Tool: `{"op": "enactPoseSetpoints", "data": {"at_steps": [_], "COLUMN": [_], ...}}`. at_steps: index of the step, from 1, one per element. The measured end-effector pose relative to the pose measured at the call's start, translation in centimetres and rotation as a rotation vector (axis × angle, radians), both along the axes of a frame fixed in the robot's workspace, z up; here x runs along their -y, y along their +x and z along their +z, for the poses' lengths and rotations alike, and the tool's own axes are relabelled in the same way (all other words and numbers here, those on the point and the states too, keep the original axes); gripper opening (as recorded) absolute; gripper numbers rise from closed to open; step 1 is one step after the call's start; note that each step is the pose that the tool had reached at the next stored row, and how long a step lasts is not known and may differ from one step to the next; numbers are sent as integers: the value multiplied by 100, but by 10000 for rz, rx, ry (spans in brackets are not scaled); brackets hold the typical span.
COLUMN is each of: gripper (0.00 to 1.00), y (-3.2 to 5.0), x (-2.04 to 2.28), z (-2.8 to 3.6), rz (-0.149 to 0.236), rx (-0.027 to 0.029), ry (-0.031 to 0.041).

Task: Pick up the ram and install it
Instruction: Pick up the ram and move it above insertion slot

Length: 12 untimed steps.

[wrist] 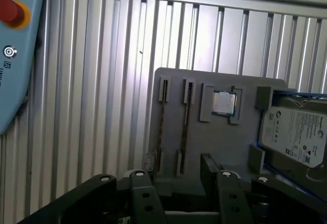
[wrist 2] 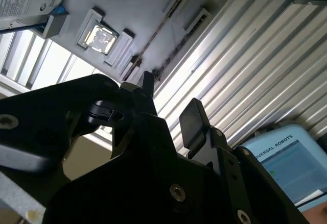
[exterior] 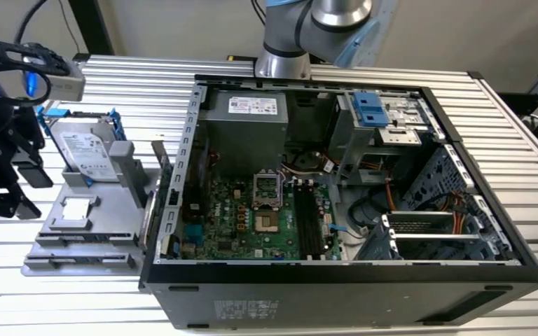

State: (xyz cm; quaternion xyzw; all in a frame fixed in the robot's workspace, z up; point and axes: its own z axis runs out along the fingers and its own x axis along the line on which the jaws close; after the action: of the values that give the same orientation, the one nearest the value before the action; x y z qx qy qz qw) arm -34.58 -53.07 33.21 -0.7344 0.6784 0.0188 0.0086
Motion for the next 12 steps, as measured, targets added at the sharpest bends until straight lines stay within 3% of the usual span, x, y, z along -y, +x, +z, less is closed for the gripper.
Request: {"op": "enactPoseSetpoints", "data": {"at_steps": [12], "gripper": [100], "y": [12], "x": [0], "z": [-199], "rz": [-5], "rx": [0], "ry": [0]}}
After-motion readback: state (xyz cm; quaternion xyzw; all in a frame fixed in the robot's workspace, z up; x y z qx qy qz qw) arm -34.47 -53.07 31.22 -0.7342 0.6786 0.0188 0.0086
